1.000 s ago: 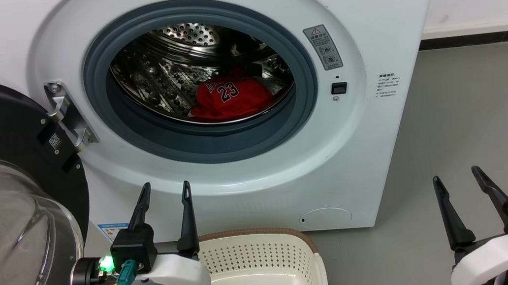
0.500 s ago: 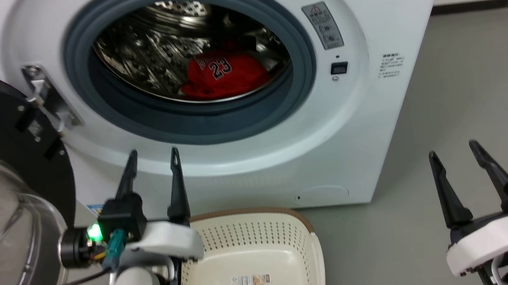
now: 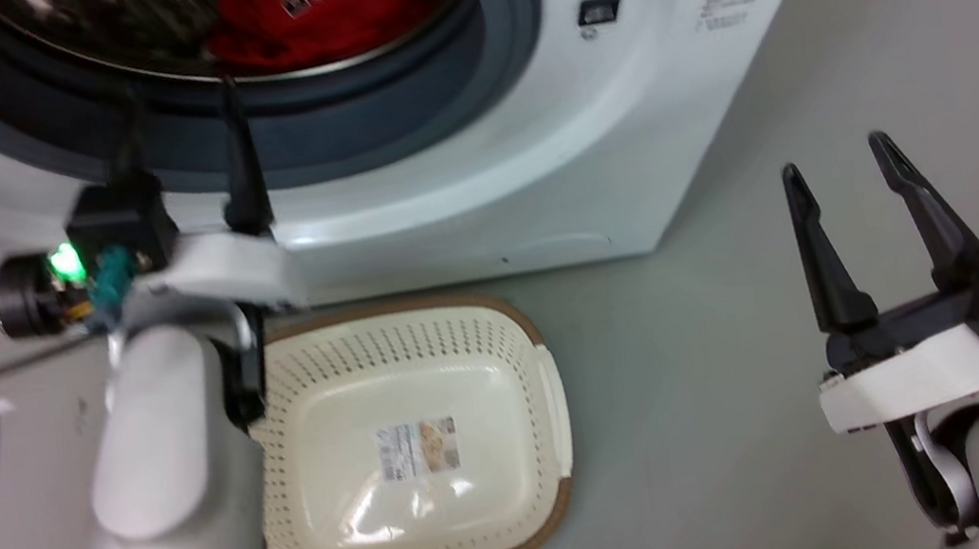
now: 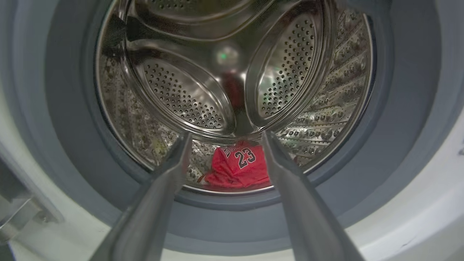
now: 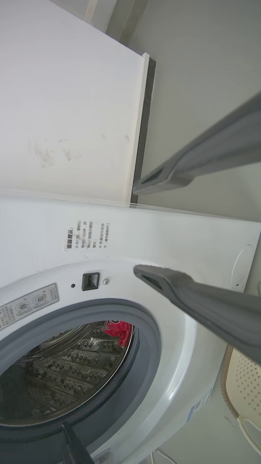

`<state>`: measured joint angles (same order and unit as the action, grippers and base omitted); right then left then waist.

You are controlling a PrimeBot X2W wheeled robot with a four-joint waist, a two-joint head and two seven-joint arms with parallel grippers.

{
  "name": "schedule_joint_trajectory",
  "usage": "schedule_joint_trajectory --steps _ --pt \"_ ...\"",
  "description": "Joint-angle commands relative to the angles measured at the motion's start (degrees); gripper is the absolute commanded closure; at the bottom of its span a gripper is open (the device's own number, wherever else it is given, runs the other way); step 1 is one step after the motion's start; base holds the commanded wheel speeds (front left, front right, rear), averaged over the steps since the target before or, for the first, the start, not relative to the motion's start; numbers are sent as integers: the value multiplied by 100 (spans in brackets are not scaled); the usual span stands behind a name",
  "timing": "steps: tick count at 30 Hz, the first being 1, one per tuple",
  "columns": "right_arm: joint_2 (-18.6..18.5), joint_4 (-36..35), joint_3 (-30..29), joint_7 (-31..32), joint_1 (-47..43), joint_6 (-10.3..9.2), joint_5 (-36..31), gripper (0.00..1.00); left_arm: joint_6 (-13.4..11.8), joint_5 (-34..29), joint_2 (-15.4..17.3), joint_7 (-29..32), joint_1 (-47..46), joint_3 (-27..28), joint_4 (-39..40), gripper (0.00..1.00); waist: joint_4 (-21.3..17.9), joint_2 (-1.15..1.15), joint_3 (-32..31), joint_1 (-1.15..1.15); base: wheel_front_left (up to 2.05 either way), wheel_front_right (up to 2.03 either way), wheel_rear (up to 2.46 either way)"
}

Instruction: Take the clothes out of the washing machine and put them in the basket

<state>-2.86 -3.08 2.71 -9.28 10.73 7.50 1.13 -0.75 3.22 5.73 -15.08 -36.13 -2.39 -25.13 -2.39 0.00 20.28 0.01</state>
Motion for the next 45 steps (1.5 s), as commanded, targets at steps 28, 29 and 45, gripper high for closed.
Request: schedule_joint_trajectory --steps 28,29,45 --pt "0 350 989 -553 1175 -3 658 0 317 -451 1308 1808 -4501 -301 -2721 0 -1370 0 2507 -1 0 0 0" --pt "4 388 1053 -558 1197 -3 687 0 345 -412 1372 1930 -4591 -284 -2810 0 -1435 0 2522 -1 0 0 0" --pt "2 485 1370 -598 1330 -3 1011 0 521 -324 1800 4538 -5358 -409 -3592 100 -1755 0 2680 -1 0 0 0"
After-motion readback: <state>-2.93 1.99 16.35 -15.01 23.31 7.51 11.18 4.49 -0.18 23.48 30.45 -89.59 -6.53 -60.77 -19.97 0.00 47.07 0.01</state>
